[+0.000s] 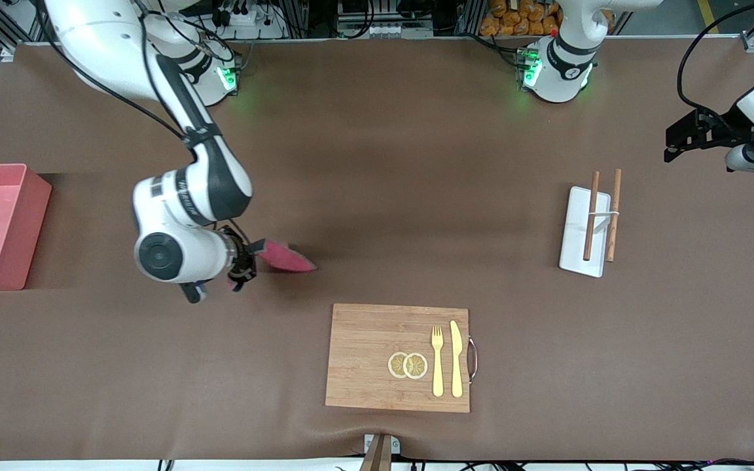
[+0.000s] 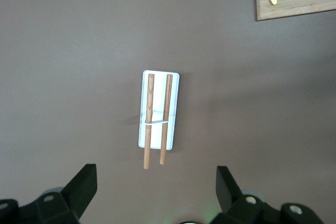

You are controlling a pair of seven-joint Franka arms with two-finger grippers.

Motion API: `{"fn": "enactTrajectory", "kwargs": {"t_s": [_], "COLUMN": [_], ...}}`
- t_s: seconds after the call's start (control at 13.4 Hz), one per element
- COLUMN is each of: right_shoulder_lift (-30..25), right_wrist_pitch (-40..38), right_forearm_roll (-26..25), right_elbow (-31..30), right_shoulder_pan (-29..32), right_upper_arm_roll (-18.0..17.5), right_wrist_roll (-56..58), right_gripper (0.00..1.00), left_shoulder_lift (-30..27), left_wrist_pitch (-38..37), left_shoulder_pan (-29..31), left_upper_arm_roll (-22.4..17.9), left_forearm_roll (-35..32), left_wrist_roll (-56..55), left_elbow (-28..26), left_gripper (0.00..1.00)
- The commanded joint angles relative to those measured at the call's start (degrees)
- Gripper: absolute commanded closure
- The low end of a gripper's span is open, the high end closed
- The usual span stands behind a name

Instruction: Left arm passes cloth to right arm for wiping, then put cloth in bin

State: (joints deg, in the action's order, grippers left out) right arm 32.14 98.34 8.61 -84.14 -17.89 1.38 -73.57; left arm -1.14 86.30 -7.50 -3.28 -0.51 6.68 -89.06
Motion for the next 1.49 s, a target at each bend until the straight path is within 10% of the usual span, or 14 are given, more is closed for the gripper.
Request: {"fn": "enactTrajectory", "kwargs": {"t_s": [0.0, 0.74, 1.41], "right_shoulder_lift": [-1.02, -9.99, 1.68], "right_wrist_pitch": [-10.50, -16.96, 9.22], "right_forearm_roll": [-1.65, -23.09, -25.92], "right_elbow": [7.04, 9.16, 7.94], "right_shoulder_pan": [6.26, 42.01, 57.09], "right_upper_arm_roll": [0.20, 0.64, 0.56], "right_wrist_roll": [9.45, 64.45, 81.83], "right_gripper": [1.00, 1.00, 1.00], "left_shoulder_lift": [0.26, 0.26, 0.26], "left_wrist_pitch": [0.01, 0.01, 0.09], "left_shoulder_pan": [-0.41, -0.32, -0.50], "left_upper_arm_roll": [-0.32, -0.68, -0.59], "left_forearm_roll": [0.16, 0.07, 0.07], "left_wrist_roll": [-0.44, -0.35, -0.35], "left_elbow": [1.08, 1.08, 0.99], "left_gripper": [0.00, 0.00, 0.00]}}
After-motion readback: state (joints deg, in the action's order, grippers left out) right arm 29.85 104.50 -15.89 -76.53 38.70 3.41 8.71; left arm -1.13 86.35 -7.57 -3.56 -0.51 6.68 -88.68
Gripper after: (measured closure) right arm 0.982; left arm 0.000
